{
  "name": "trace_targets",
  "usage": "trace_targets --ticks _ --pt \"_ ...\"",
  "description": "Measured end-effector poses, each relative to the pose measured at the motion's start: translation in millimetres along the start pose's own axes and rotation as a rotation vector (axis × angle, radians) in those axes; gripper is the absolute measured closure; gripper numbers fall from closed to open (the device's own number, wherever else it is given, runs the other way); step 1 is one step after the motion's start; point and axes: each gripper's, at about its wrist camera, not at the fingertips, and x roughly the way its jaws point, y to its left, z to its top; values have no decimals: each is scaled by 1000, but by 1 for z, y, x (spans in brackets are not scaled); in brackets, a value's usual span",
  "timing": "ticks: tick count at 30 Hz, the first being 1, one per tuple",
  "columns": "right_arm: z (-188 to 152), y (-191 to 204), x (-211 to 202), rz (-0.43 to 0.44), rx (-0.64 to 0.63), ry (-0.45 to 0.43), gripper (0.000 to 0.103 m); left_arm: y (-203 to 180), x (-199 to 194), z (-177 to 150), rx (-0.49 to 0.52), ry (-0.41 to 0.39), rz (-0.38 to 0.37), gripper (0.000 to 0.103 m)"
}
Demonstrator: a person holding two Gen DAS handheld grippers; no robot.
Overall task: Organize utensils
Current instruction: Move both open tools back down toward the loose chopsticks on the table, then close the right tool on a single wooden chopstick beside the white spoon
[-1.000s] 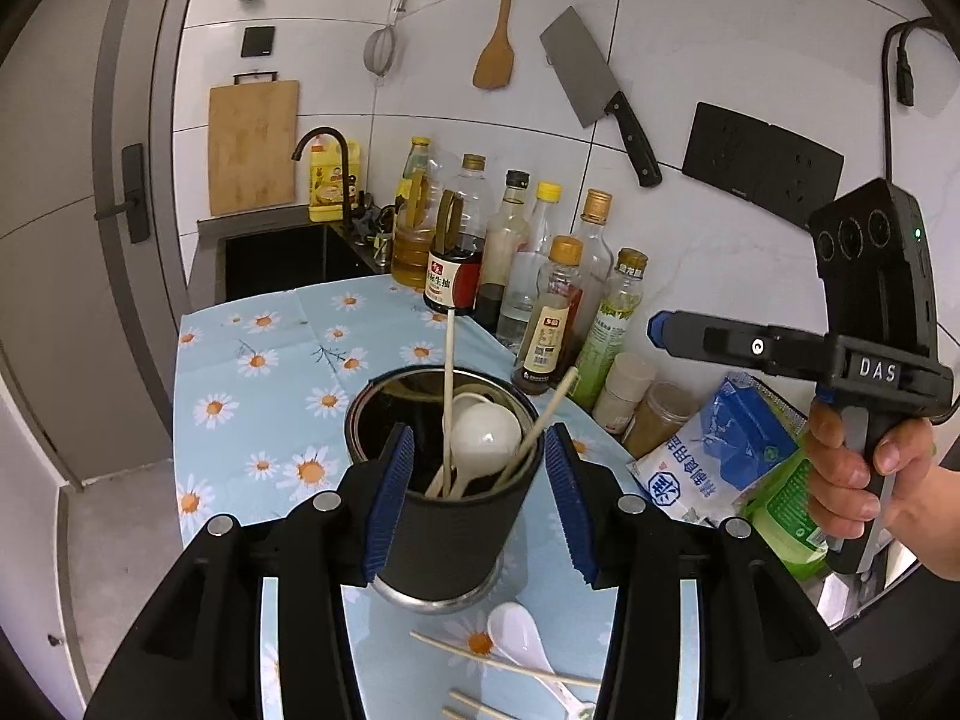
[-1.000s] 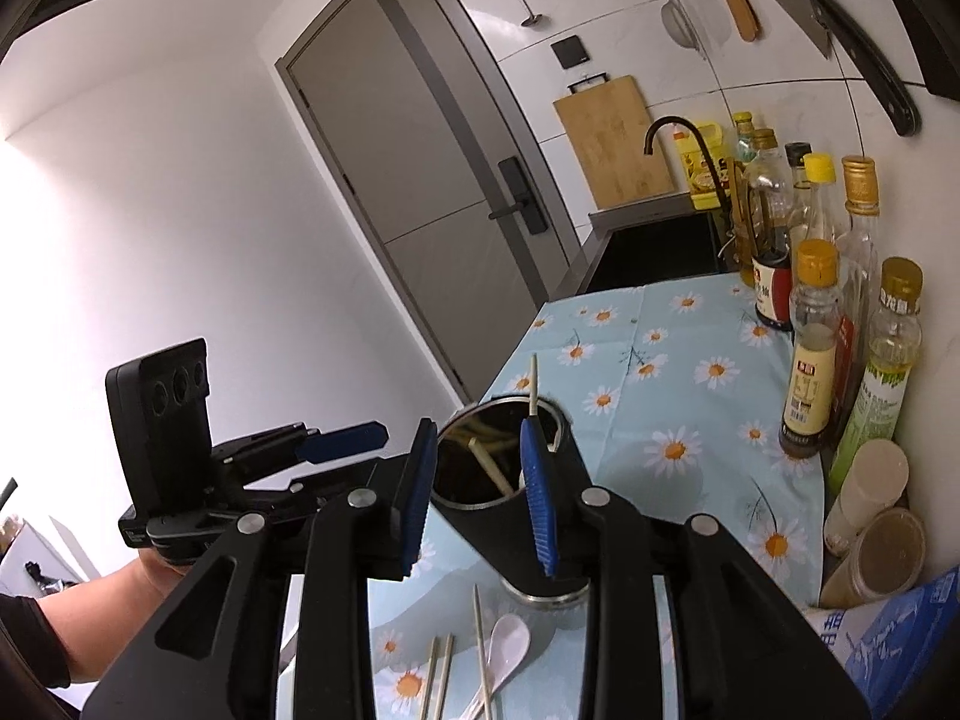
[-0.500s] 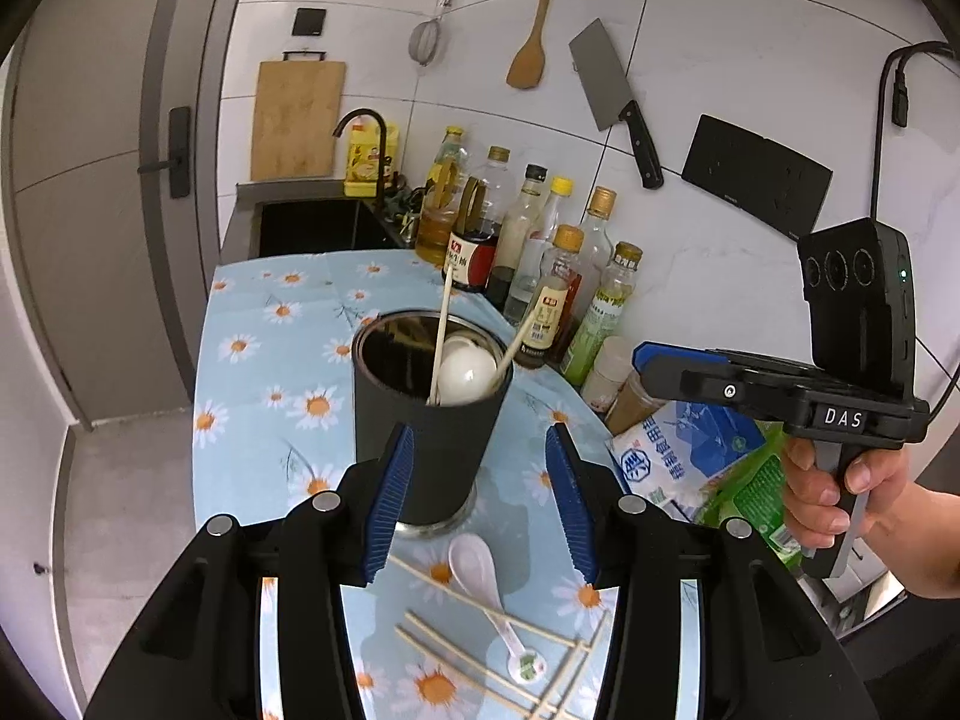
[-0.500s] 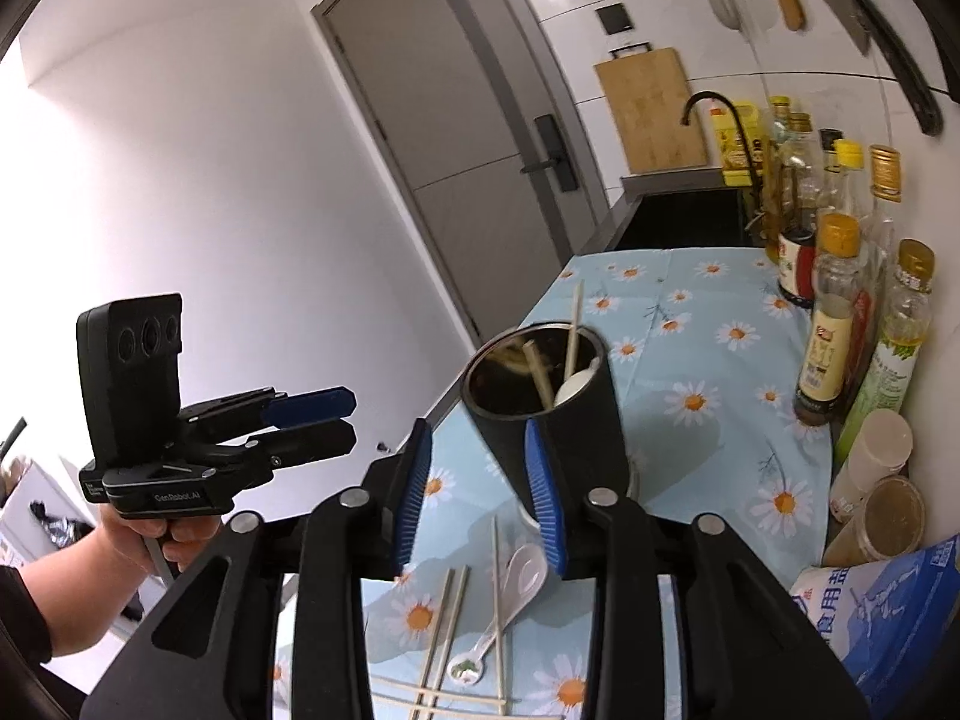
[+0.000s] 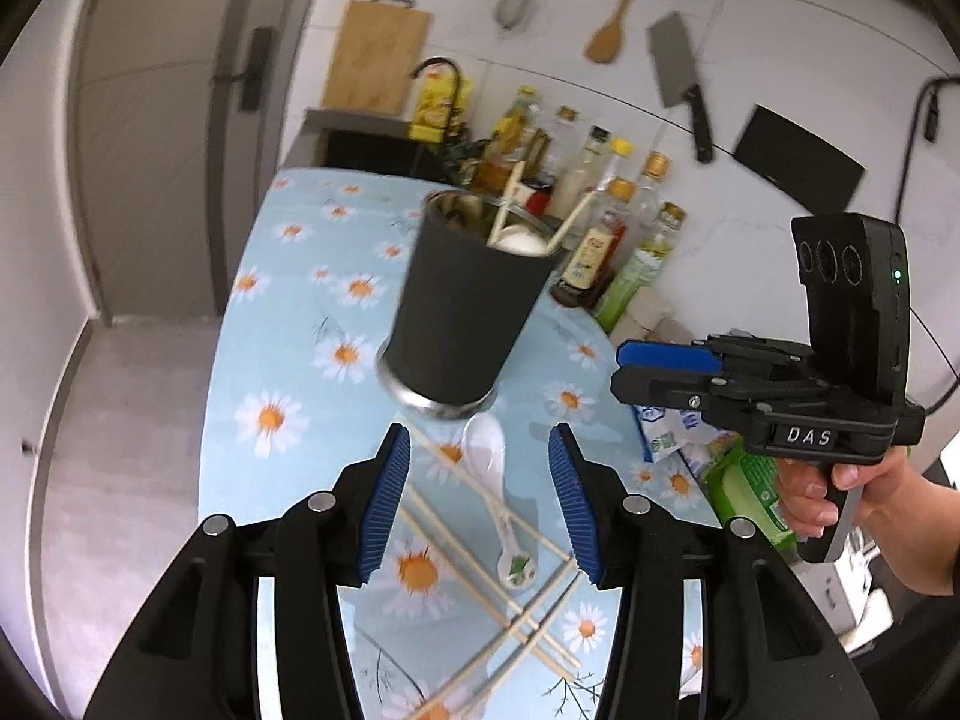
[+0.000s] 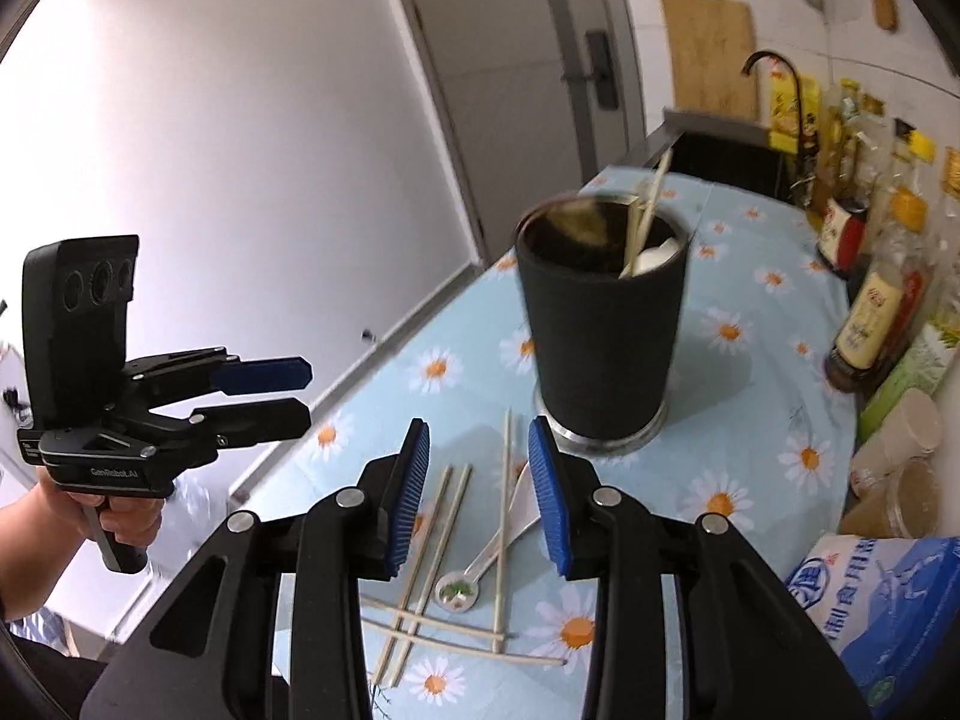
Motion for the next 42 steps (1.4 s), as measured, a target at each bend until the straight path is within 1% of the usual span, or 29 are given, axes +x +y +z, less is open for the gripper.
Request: trace_targets --ticks 4,9,13,17,18,19,20,23,24,26,28,32,34,42 --pt "-6 8 28 2 -29 94 67 10 -3 -22 -75 9 8 57" --pt "-10 16 63 -28 -73 224 67 17 -7 -48 -136 40 -1 57" --pt "-15 14 95 -75 -72 334 67 22 -6 -68 -201 47 3 57" --pt "-20 5 125 -116 -35 452 68 19 -11 -85 -233 36 -6 57" --pt "-20 3 132 -127 -33 476 69 19 -12 -88 -241 34 -11 57" --pt "-21 1 139 -141 -28 500 74 18 -13 -92 -251 33 -15 57" --pt "-21 -3 145 -146 -22 516 76 18 -13 -96 -257 35 -18 57" --pt "-21 -4 157 -162 -18 558 80 17 -9 -104 -281 48 -30 57" --pt "-21 -5 162 -167 -21 576 83 18 -9 -107 -291 51 -35 57" --pt "-20 -5 171 -190 -25 607 85 20 -7 -112 -311 54 -50 57" --pt "-21 -7 178 -188 -17 634 92 19 -5 -115 -316 56 -61 57" --pt "-18 -5 187 -194 -21 657 93 16 -2 -117 -305 56 -75 57" --pt "-17 -6 189 -189 -8 668 98 16 1 -116 -304 55 -80 57" --pt "-6 -17 195 -152 39 686 98 20 6 -110 -316 62 -78 57"
